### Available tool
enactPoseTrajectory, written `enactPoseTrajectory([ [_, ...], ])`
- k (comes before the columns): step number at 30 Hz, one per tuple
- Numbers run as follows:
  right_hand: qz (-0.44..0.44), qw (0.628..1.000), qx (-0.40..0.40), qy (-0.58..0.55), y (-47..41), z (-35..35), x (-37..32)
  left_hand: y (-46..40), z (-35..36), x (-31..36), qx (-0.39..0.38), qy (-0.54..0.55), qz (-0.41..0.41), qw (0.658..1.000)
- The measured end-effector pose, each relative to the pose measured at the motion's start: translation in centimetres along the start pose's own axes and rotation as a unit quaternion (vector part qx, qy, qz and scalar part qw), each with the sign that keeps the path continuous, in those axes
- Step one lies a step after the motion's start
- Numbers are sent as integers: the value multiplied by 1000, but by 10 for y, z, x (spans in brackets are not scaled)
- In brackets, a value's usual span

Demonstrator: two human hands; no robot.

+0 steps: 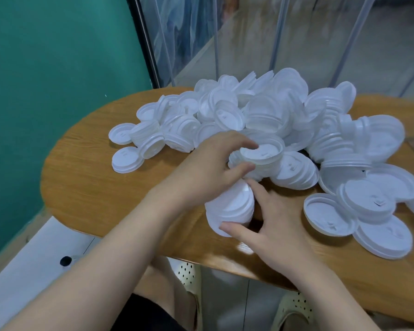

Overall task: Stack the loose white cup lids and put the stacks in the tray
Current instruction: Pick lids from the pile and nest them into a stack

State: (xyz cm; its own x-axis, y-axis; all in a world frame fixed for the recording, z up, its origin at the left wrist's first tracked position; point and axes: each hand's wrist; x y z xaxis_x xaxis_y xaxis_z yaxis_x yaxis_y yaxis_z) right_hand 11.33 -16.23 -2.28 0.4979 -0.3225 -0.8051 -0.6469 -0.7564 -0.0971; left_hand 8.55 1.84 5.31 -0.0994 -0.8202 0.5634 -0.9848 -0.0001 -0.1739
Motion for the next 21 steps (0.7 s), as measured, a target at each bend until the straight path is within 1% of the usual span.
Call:
enactPoseTrajectory([
  [2, 9, 1000, 1, -13, 1, 0, 3, -27, 8, 5, -46, -92, 29, 994],
  [4, 11, 1000, 2, -26, 2, 0, 6, -45, 16, 10, -76, -166, 33, 983],
  [6, 4, 999, 1, -37, 2, -1, 7, -51, 19, 11, -83, -195, 30, 977],
  [8, -4, 999, 2, -43, 3, -4, 7, -51, 18, 11, -80, -177, 18, 981],
  [11, -14, 999, 8, -44, 7, -6, 8, -49, 13, 9, -71, -111, -11, 991],
  [16, -19, 999, 21, -45, 11, -7, 9, -39, -4, 8, -33, -27, -38, 998],
  [19, -19, 998, 21, -47, 13, -9, 10, -22, -20, 19, 1, 2, -49, 999],
  [21, -17, 998, 23, -50, 14, -10, 9, -4, -31, 29, 33, 51, -56, 997],
])
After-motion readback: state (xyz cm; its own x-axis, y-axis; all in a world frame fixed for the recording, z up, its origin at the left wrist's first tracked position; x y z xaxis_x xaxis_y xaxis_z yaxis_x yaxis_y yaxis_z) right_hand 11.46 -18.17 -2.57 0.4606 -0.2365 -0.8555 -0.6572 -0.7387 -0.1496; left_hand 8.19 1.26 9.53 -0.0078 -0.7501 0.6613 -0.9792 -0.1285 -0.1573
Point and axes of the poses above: each hand's wrist, its own y-axis away from the middle knuckle, its own z-axis out of the palm, x = y × z, and after that the axes turned 6 degrees about -x, right-handed
